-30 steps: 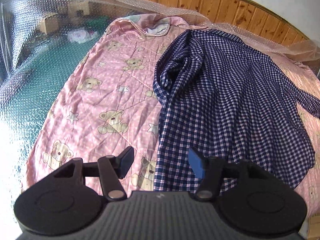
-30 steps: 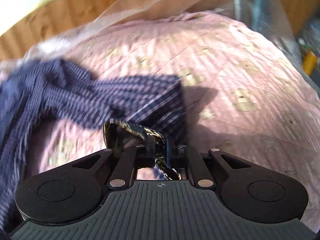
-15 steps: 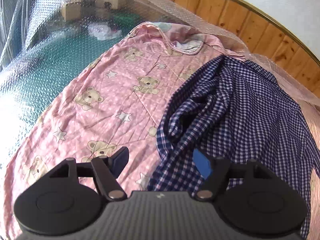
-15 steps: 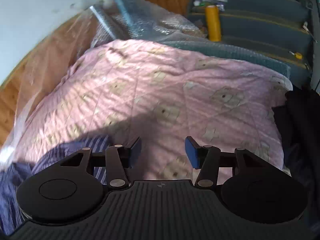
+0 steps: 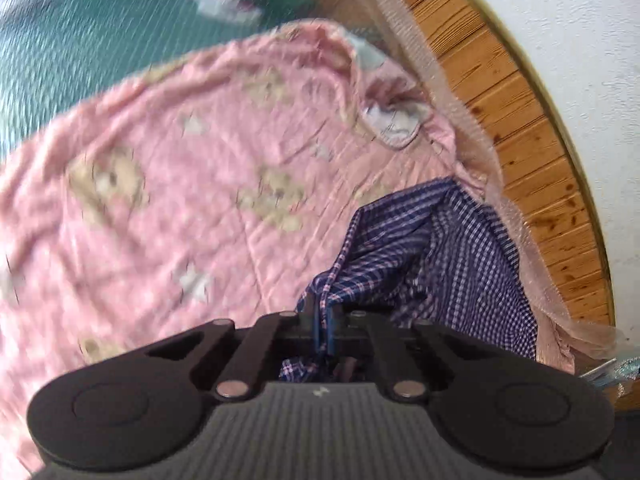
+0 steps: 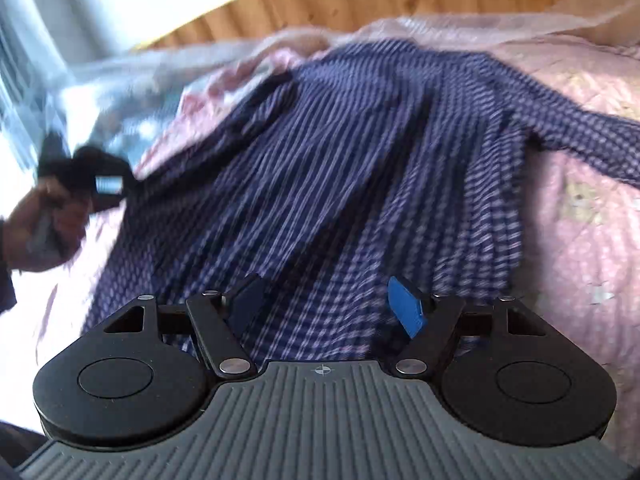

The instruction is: Fold clothes

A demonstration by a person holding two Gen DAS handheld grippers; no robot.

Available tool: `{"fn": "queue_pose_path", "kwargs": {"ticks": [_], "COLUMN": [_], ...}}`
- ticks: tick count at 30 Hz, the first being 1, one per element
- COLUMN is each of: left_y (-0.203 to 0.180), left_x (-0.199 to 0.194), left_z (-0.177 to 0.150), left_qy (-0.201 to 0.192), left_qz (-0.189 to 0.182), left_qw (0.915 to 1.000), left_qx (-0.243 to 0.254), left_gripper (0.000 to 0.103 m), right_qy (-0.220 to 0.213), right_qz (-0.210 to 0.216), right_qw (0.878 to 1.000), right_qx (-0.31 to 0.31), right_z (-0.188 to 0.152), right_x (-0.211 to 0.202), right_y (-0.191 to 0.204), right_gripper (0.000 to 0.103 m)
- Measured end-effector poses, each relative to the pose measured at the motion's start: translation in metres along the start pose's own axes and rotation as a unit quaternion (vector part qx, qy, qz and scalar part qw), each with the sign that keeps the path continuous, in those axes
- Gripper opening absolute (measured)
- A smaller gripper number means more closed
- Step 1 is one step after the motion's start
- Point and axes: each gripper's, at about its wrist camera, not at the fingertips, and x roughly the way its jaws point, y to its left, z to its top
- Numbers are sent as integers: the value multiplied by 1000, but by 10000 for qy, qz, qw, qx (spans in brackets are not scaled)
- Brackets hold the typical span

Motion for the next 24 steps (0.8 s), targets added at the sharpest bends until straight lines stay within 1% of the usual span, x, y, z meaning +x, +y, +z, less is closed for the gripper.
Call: {"fn": "queue_pose_path", "kwargs": {"ticks": [1, 2, 3, 4, 5, 6, 7, 8, 9, 10, 11, 13, 15, 16, 17, 18, 21, 22, 23, 24], "left_y": [-11, -22, -32, -38, -38, -37, -33, -23, -12, -1, 9, 33, 59, 69, 76, 79, 80, 76, 72, 70], "left_x": [-12, -25, -37, -39, -31, -23, -16, -11, -8, -10, -12, -14, -15, -14, -11, -8, 1, 2, 4, 3], "left_z": [22, 44, 65, 80, 86, 93, 95, 94, 90, 83, 74, 50, 26, 14, 4, -6, -29, -31, -32, -31], "left_qy": [-137, -273, -409, -459, -410, -360, -256, -93, 70, 192, 267, 444, 645, 767, 880, 913, 772, 725, 679, 670], "left_qz": [176, 351, 526, 857, 1365, 1866, 2124, 2113, 1991, 1742, 1539, 1215, 839, 583, 377, 323, 475, 527, 580, 581], "left_qw": [9985, 9940, 9865, 9757, 9603, 9404, 9291, 9312, 9381, 9497, 9591, 9752, 9874, 9919, 9938, 9942, 9948, 9941, 9932, 9927], "left_qx": [501, 1000, 1496, 1964, 2397, 2819, 3017, 2970, 2834, 2595, 2360, 1797, 1173, 828, 564, 463, 474, 609, 743, 823], "left_gripper": [4, 5, 15, 39, 56, 68, 63, 60, 57, 58, 59, 62, 63, 65, 65, 65, 65, 59, 39, 10], "right_qy": [288, 575, 587, 559, 564, 597, 639, 651, 649, 648, 631, 585, 571, 568, 582, 603, 667, 688, 709, 730], "right_qz": [-245, -490, -613, -658, -691, -734, -762, -776, -786, -797, -822, -883, -947, -979, -992, -998, -1015, -1020, -1026, -1031], "right_qw": [9992, 9967, 9957, 9957, 9955, 9951, 9946, 9944, 9944, 9944, 9943, 9942, 9937, 9934, 9932, 9930, 9925, 9923, 9921, 9919], "right_qx": [-142, -283, -360, -348, -308, -301, -311, -302, -283, -264, -242, -197, -196, -200, -196, -188, -166, -159, -152, -144], "right_z": [-5, -10, -14, -16, -17, -17, -16, -15, -15, -15, -16, -19, -23, -25, -26, -25, -24, -23, -23, -22], "right_x": [14, 28, 32, 31, 31, 31, 32, 33, 33, 34, 33, 33, 33, 33, 33, 34, 37, 37, 38, 39], "right_y": [6, 12, 15, 17, 19, 22, 25, 28, 30, 32, 34, 38, 43, 45, 46, 46, 45, 45, 45, 45], "right_gripper": [60, 60, 60, 62, 62, 64, 66, 69, 72, 74, 75, 78, 84, 85, 88, 89, 95, 96, 97, 98]}}
